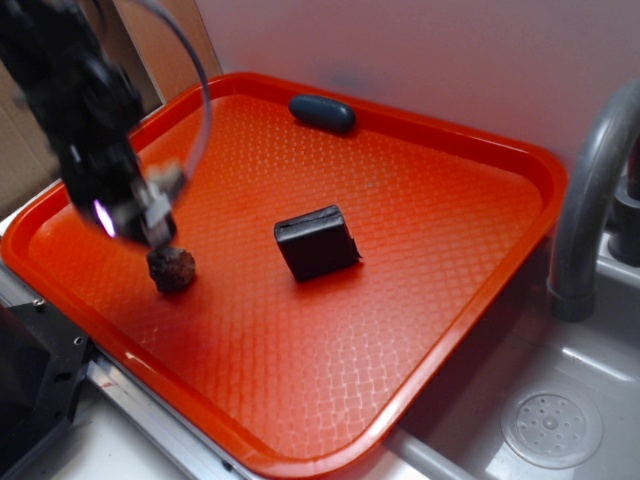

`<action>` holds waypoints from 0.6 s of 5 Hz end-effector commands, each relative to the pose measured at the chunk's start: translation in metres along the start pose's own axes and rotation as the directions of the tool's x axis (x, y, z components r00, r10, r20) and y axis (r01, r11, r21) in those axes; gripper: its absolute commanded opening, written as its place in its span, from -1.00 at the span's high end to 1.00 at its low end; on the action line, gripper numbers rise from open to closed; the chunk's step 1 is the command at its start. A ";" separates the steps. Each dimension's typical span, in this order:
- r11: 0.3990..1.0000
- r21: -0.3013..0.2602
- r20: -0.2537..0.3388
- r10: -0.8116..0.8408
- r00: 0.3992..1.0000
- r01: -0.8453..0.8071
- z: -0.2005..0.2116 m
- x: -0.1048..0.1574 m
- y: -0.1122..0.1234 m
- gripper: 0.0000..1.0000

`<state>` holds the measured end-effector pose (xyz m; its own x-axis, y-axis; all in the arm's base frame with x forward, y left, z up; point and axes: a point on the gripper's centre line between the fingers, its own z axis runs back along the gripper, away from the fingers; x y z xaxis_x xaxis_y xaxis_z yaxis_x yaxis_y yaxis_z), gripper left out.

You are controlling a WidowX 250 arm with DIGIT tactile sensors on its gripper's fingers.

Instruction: Grab the wood chip.

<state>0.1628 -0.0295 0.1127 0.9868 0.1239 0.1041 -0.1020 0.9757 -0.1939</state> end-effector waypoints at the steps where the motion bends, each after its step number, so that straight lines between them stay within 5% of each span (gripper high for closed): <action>1: 0.999 0.026 0.164 0.030 0.986 -0.035 0.105 0.057 -0.005 1.00; 3: 0.984 0.164 0.110 0.051 0.993 -0.069 0.125 0.081 -0.008 1.00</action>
